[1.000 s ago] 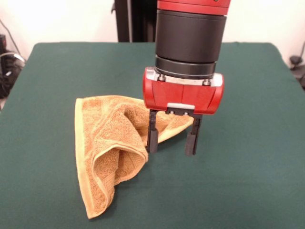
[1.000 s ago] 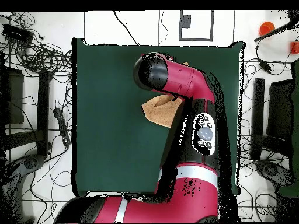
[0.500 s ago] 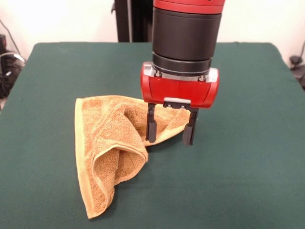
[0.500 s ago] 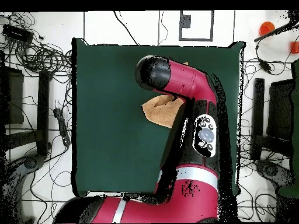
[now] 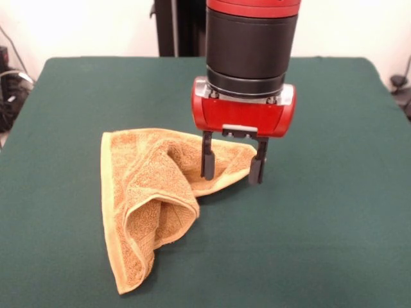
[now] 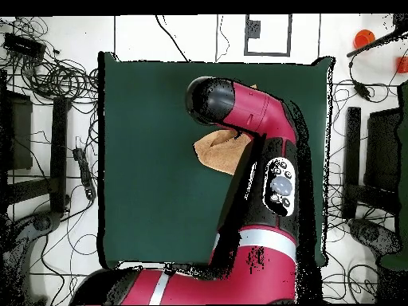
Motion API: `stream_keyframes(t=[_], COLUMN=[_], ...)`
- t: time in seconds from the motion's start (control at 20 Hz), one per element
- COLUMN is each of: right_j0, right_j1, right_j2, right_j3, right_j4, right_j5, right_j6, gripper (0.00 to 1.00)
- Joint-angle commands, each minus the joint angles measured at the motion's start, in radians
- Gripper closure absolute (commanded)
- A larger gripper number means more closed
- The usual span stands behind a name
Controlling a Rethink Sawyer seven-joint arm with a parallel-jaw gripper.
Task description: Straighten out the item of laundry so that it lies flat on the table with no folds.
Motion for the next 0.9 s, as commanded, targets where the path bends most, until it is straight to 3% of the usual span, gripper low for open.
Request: stream_keyframes(t=[0.05,0.6,0.9], right_j0=[0.048,0.064,0.072], right_j1=[0.075,0.073,0.052], right_j2=[0.031,0.044,0.053], right_j3=[0.108,0.124,0.192], right_j4=[0.067,0.085,0.082], right_j5=[0.142,0.157,0.096], right_j6=[0.358,0.405,0.411], gripper=[0.00,0.00,0.00])
